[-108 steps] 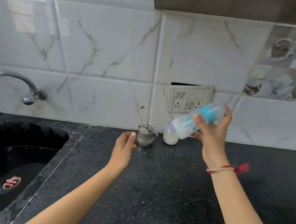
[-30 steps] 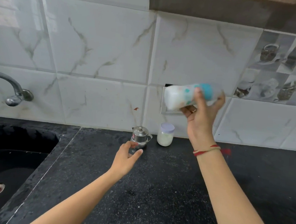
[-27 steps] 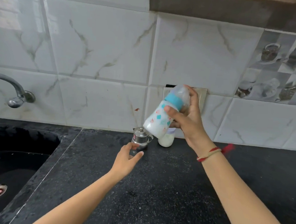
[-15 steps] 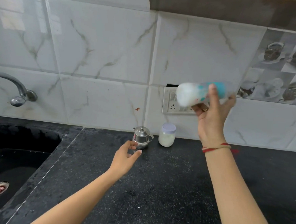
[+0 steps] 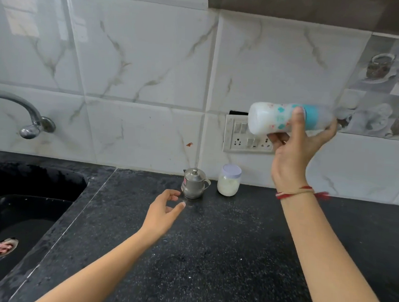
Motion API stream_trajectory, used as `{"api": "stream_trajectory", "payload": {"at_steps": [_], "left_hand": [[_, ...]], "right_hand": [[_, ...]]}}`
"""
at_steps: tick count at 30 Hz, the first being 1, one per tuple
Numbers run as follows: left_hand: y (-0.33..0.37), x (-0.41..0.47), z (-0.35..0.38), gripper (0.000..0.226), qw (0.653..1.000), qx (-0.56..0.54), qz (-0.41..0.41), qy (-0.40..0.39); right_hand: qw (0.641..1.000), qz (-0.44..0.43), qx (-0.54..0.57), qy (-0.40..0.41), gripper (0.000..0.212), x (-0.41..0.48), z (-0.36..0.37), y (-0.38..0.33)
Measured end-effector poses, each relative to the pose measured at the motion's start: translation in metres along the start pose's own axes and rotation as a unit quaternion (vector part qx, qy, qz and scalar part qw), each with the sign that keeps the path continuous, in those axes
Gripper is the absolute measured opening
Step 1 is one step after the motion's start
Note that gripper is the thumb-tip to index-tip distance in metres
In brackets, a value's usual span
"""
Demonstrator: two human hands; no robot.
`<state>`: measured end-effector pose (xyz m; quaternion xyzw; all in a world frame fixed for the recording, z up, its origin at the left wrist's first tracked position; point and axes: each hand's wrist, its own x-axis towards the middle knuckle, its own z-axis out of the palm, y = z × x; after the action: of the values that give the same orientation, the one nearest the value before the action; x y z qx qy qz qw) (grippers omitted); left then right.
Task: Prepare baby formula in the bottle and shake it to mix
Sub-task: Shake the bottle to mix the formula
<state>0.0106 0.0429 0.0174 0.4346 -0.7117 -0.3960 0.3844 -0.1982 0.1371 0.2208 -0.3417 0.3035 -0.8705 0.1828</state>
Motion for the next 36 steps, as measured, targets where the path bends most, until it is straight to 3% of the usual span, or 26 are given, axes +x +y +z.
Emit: {"api": "stream_trajectory", "payload": {"at_steps": [4, 8, 11, 12, 15, 16, 19, 20, 23, 27, 30, 31, 34, 36], "left_hand": [[0.0, 0.003, -0.002, 0.024, 1.0, 0.007, 0.008, -0.003], [0.004, 0.008, -0.001, 0.031, 1.0, -0.003, 0.004, -0.005], [0.007, 0.011, 0.0, 0.039, 0.999, 0.0, 0.01, -0.031], [0.007, 0.012, 0.0, 0.04, 0.999, -0.003, 0.014, -0.029], [0.009, 0.014, 0.001, 0.043, 0.999, -0.012, 0.016, -0.025], [0.009, 0.014, 0.002, 0.043, 0.999, -0.014, 0.016, -0.027], [0.011, 0.014, 0.004, 0.043, 0.999, -0.015, 0.018, -0.033], [0.012, 0.014, 0.004, 0.042, 0.999, -0.019, 0.019, -0.027], [0.014, 0.012, 0.005, 0.04, 0.999, -0.024, 0.02, -0.024], [0.013, 0.009, 0.005, 0.04, 0.999, -0.012, 0.021, -0.035], [0.011, 0.009, 0.004, 0.039, 1.0, -0.011, 0.015, -0.023], [0.011, 0.008, 0.005, 0.04, 1.0, -0.009, 0.013, -0.026], [0.009, 0.005, 0.007, 0.04, 0.999, 0.002, 0.013, -0.042], [0.011, 0.005, 0.006, 0.038, 0.999, 0.001, 0.016, -0.032]], "right_hand": [[0.976, 0.063, -0.139, -0.158, 0.063, -0.013, 0.001, 0.007], [1.0, 0.027, -0.01, -0.003, 0.061, -0.009, 0.0, 0.007], [0.986, 0.058, -0.121, -0.102, 0.065, -0.019, -0.004, 0.013], [0.988, 0.046, -0.117, -0.093, 0.065, -0.018, -0.004, 0.011], [0.999, -0.003, 0.008, 0.048, 0.068, -0.007, -0.005, 0.002], [0.999, 0.008, 0.007, 0.039, 0.067, -0.007, -0.002, 0.001], [0.979, 0.079, -0.128, -0.139, 0.063, -0.024, -0.002, 0.008], [0.981, 0.072, -0.122, -0.134, 0.061, -0.024, -0.002, 0.008], [0.999, 0.037, 0.005, 0.002, 0.061, -0.016, -0.002, 0.005], [0.979, 0.093, -0.113, -0.143, 0.068, -0.029, -0.003, 0.011], [0.998, 0.052, 0.014, -0.016, 0.067, -0.019, -0.004, 0.003], [0.998, 0.048, 0.025, -0.008, 0.067, -0.018, -0.003, 0.001], [0.976, 0.102, -0.093, -0.167, 0.065, -0.032, -0.003, 0.005], [0.987, 0.081, -0.068, -0.121, 0.064, -0.028, -0.002, 0.006]]}}
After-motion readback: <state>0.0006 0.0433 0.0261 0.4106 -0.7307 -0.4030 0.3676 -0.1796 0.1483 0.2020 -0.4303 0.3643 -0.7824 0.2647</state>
